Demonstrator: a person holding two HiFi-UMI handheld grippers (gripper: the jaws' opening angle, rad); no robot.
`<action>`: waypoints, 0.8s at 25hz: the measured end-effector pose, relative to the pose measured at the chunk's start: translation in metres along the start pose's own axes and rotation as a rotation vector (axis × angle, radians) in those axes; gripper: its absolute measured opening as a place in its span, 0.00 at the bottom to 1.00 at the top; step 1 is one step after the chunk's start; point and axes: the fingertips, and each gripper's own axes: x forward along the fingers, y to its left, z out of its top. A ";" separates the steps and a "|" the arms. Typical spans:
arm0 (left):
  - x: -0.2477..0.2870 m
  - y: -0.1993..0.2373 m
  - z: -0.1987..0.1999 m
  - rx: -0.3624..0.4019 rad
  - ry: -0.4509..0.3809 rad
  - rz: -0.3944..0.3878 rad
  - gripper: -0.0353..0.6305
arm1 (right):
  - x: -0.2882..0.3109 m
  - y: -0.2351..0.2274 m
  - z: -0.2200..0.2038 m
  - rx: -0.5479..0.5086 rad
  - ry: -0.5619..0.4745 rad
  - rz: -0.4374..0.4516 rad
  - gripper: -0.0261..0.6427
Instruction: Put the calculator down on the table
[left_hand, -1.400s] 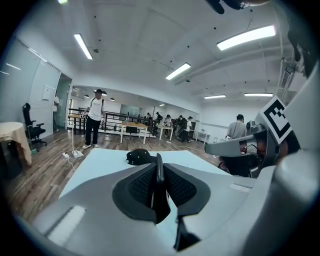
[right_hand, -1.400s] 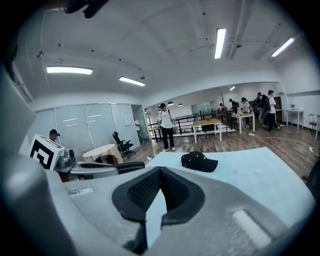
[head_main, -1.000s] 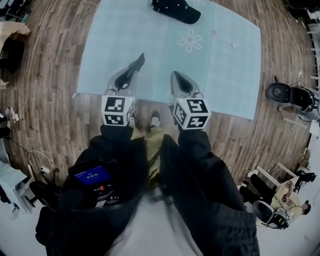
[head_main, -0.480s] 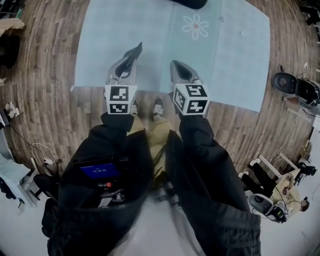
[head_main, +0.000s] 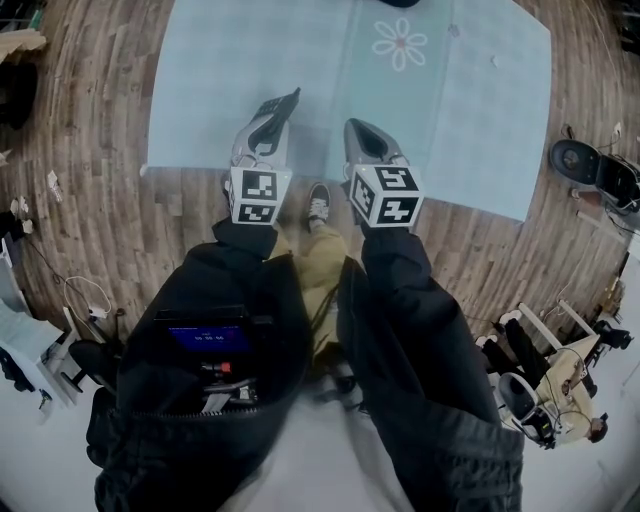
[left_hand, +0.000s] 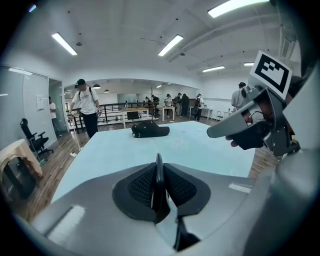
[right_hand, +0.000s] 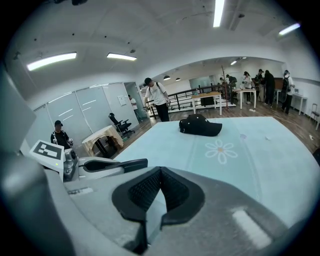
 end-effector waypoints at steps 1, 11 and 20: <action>0.000 -0.004 -0.005 0.001 0.008 -0.006 0.12 | 0.000 -0.001 -0.001 0.002 0.003 -0.001 0.03; 0.010 -0.050 -0.042 0.058 0.058 -0.070 0.15 | -0.002 -0.014 -0.019 0.026 0.029 -0.010 0.03; 0.033 -0.087 -0.074 0.138 0.130 -0.088 0.20 | -0.005 -0.046 -0.048 0.059 0.056 -0.021 0.03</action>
